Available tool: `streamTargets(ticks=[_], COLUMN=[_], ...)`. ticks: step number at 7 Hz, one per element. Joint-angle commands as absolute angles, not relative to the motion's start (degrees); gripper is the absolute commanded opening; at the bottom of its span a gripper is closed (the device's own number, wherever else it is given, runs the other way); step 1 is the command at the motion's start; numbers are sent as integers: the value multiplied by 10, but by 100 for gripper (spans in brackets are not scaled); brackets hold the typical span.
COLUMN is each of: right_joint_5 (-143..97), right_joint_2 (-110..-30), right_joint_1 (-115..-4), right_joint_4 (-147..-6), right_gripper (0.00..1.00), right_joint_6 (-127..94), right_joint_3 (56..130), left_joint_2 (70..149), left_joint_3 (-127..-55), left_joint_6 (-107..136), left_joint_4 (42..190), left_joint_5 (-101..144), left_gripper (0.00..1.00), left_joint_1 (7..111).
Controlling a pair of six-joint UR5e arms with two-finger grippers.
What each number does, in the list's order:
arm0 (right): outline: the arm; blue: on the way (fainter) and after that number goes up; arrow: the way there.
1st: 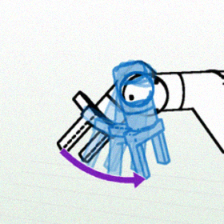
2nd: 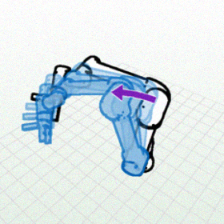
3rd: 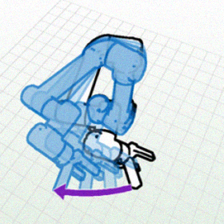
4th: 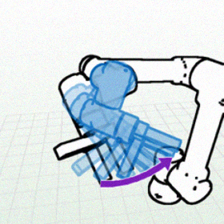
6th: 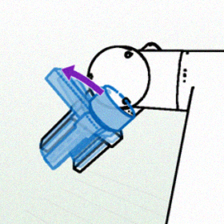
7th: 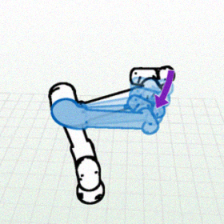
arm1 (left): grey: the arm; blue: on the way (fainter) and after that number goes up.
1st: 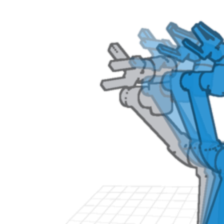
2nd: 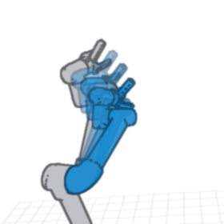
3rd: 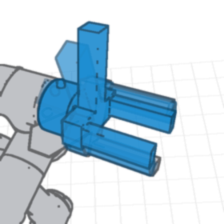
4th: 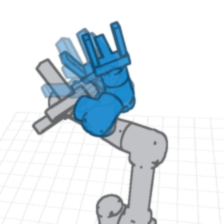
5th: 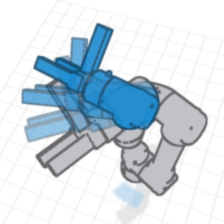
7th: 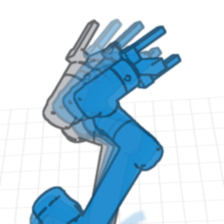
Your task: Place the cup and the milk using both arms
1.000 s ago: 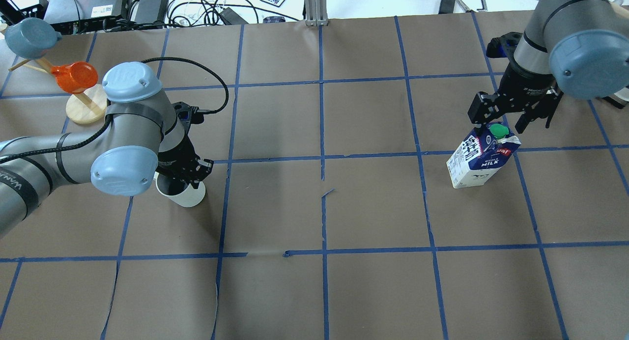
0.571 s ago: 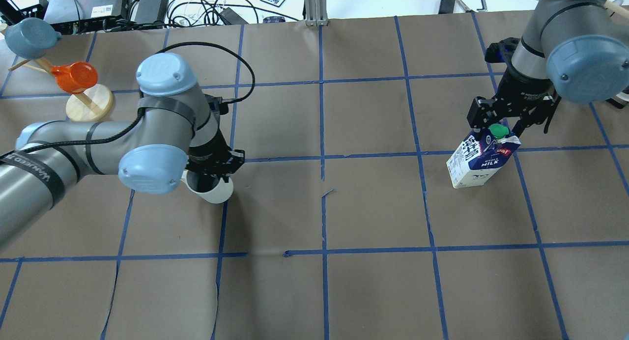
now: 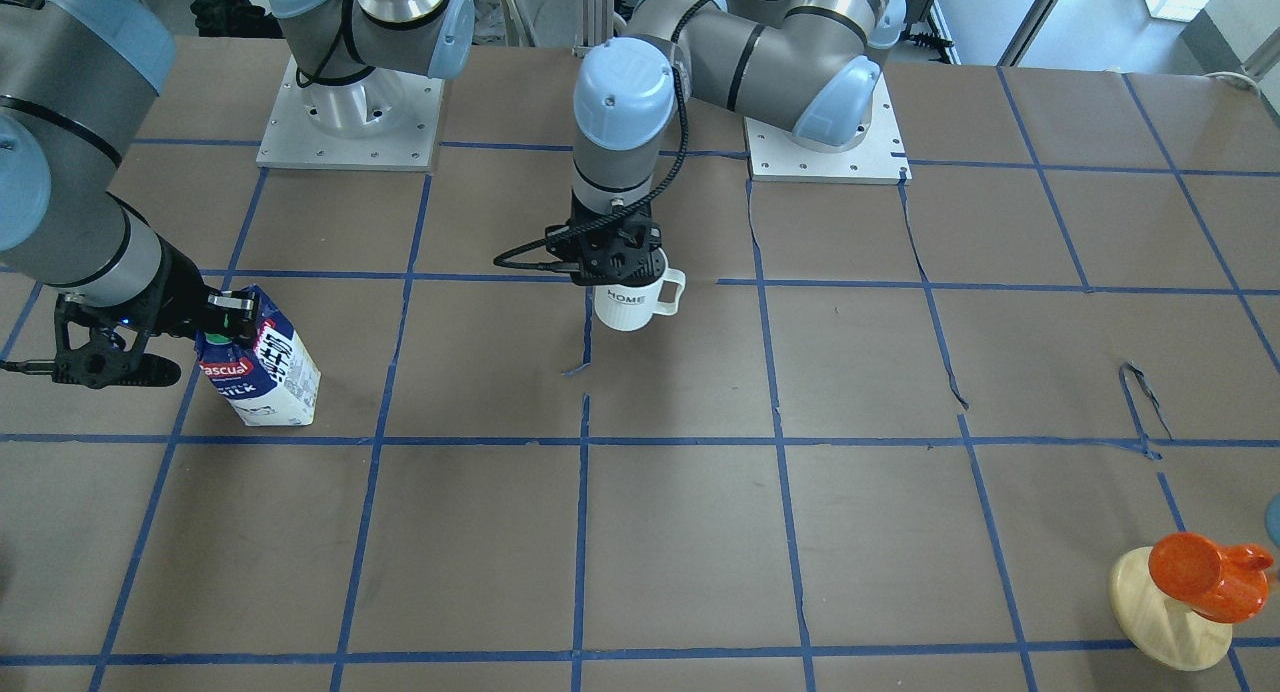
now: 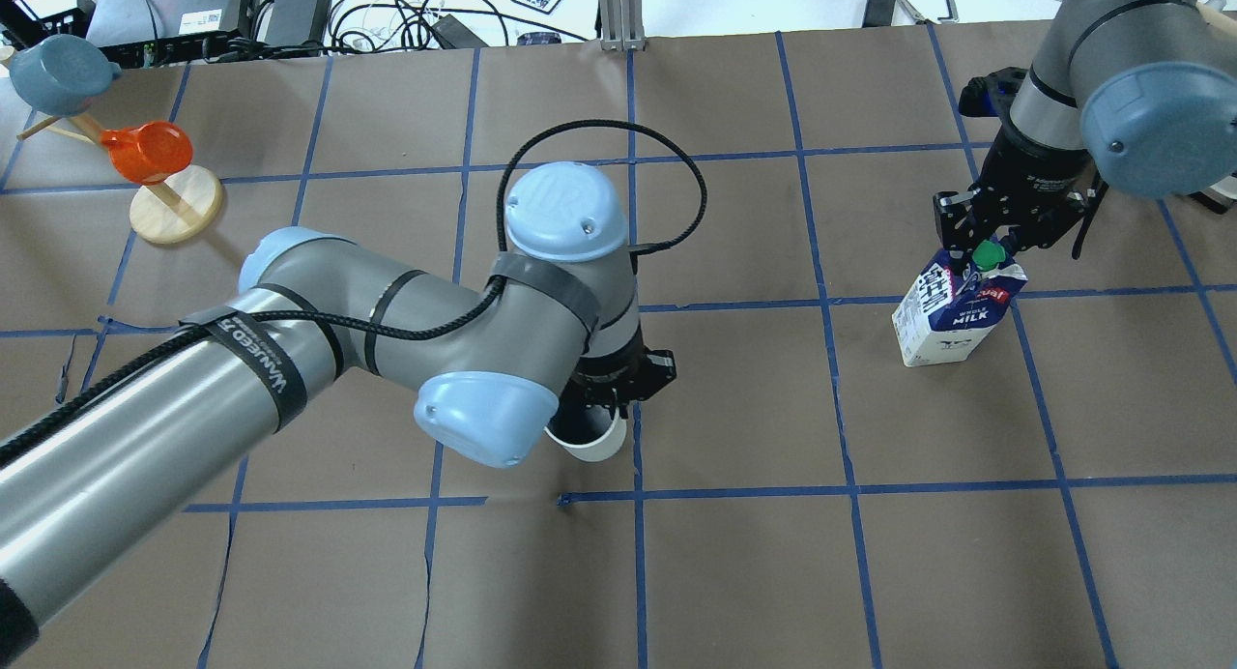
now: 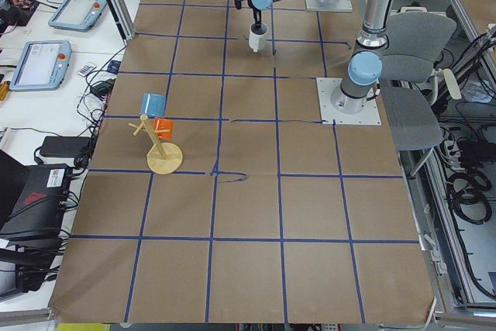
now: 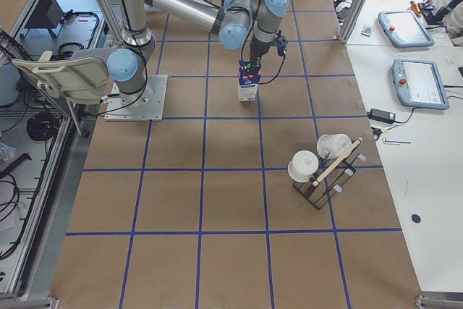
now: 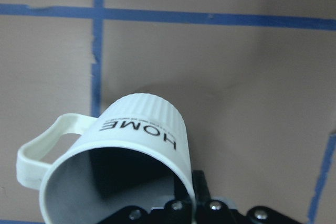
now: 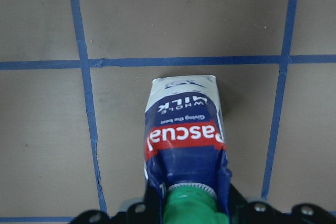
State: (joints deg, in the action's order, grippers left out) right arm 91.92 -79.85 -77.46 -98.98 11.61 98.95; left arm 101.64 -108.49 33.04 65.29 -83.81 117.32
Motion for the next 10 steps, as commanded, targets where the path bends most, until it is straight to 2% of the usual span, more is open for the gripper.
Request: streamTargets(ticks=[1, 3, 4, 8, 9, 10], right_joint_5=[918, 905, 882, 872, 855, 848], right_joint_2=[-799, -801, -802, -812, -818, -823], right_joint_1=[-774, -779, -783, -867, -867, -868], right_joint_4=[-984, -970, -959, -945, -936, -923], right_gripper=[14, 14, 13, 13, 12, 12], right_joint_6=[116, 114, 95, -12, -12, -12], right_joint_3=[977, 955, 953, 954, 958, 959], left_joint_2=[1020, 1021, 1028, 1072, 1078, 1084], left_joint_3=[-1097, -1100, -1076, -1057, -1059, -1058], left_joint_6=[369, 375, 376, 393, 394, 394], left_joint_4=[681, 679, 673, 634, 625, 624], left_joint_5=[-827, -828, -832, -864, -864, -863], left_gripper=[0, 0, 0, 0, 5, 40], left_joint_1=[1219, 1219, 1218, 1218, 1218, 1218])
